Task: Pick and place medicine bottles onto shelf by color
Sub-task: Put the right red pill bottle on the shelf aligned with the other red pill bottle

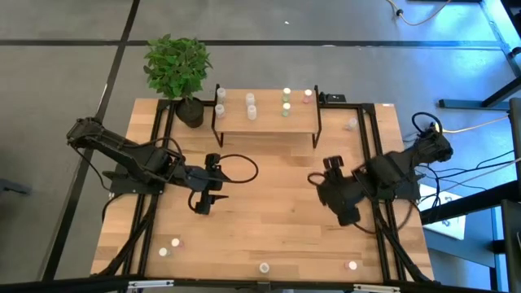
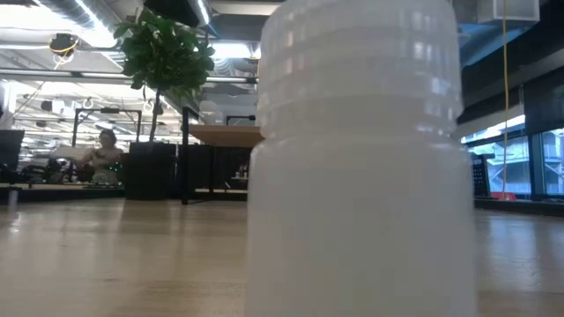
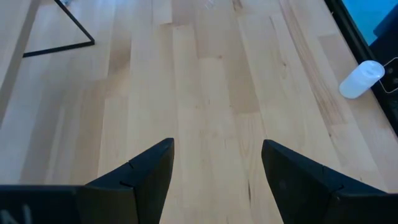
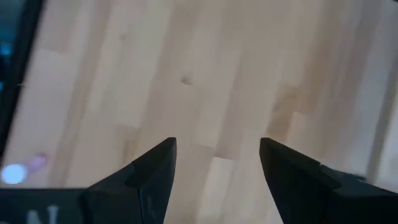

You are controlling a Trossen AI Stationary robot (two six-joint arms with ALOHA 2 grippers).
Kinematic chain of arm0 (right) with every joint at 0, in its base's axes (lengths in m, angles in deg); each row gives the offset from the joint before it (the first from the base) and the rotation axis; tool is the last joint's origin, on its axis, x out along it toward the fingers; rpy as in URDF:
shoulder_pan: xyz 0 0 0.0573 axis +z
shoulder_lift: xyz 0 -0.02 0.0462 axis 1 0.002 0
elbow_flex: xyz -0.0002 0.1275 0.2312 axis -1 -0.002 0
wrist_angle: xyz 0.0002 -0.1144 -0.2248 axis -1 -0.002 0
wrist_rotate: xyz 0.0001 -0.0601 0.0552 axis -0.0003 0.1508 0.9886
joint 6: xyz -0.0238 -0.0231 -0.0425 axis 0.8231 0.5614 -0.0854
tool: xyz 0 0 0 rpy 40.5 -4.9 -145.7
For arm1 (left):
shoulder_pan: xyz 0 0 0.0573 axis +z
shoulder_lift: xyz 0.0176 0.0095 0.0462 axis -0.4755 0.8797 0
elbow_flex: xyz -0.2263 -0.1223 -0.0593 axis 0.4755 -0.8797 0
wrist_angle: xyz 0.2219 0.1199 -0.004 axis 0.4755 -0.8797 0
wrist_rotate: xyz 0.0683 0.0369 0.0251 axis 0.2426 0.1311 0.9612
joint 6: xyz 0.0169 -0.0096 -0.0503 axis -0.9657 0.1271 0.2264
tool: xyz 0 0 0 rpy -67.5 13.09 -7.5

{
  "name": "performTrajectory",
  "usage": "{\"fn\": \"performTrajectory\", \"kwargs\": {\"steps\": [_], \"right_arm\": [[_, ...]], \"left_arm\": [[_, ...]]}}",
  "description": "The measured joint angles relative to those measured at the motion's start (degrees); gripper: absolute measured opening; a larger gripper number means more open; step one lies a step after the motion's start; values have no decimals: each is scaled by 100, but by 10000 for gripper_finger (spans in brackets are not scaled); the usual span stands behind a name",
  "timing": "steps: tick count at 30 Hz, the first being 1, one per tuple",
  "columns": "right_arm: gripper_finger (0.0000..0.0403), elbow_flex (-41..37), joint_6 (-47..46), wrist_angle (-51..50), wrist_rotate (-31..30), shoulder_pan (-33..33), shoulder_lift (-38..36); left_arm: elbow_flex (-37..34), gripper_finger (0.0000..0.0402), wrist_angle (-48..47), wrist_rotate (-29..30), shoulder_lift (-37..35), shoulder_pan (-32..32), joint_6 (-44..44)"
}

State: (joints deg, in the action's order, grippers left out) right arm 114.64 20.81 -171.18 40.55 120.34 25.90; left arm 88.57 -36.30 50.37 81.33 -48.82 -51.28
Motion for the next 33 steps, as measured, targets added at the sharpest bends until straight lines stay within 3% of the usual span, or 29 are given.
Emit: {"fn": "performTrajectory", "kwargs": {"steps": [7,22,33], "right_arm": [[233,-2,-432,49,1,785,4],[233,-2,-2520,18,-4,1913,78],[233,-2,-3224,180,143,2806,867]], "left_arm": [[0,237,0,1,0,0,2],[0,237,0,2,0,0,2],[0,237,0,2,0,0,2]]}}
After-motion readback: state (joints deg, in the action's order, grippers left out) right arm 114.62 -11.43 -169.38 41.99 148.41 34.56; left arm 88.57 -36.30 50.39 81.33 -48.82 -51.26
